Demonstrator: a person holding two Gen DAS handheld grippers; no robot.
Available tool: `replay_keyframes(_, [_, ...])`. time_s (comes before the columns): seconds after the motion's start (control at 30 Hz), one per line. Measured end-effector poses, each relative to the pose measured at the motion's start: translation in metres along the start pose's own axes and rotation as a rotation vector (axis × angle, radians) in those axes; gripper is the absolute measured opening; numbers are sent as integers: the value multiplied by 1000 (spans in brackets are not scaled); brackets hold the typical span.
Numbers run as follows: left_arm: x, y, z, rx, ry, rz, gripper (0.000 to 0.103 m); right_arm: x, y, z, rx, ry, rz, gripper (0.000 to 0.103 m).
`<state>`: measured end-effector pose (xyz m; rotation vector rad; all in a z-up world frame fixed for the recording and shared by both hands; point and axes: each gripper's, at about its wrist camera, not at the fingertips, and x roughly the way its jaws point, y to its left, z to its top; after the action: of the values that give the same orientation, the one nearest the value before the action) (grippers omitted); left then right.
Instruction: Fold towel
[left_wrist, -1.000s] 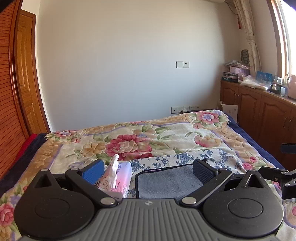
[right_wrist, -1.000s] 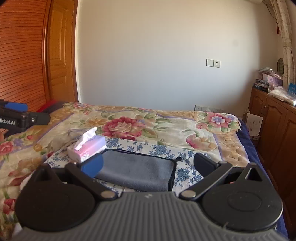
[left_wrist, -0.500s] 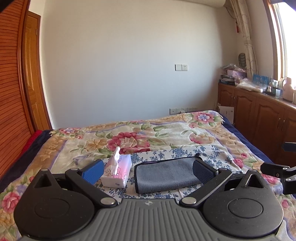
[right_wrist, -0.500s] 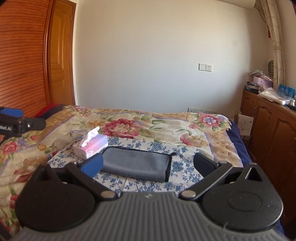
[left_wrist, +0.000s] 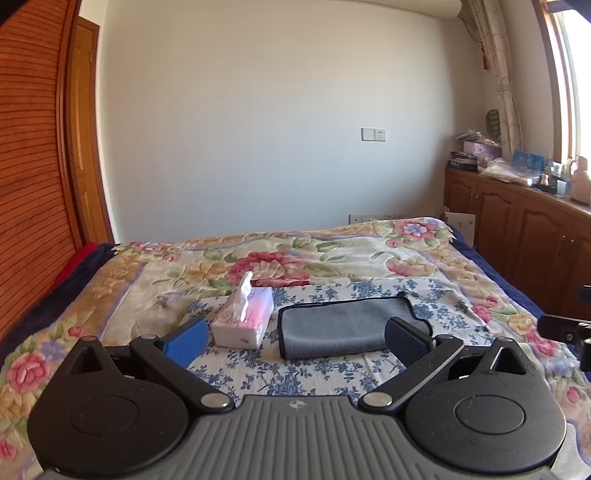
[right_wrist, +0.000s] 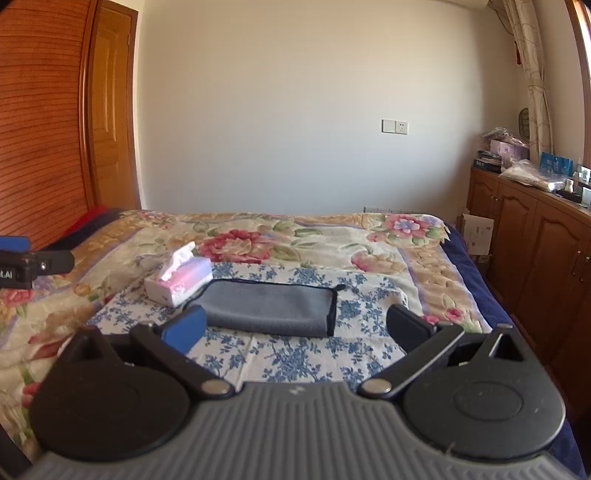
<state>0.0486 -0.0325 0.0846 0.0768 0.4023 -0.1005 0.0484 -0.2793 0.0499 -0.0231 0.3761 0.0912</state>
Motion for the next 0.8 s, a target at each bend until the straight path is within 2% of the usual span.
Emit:
replay_keyframes(0.4, [10,11,-27,-23,23,25,103,-6,5,-14,14,-19,10,103])
replay_keyframes(0.8, [12,12,-52,-18,19,36,103,-3,-6,-46,34,-13,-22,103])
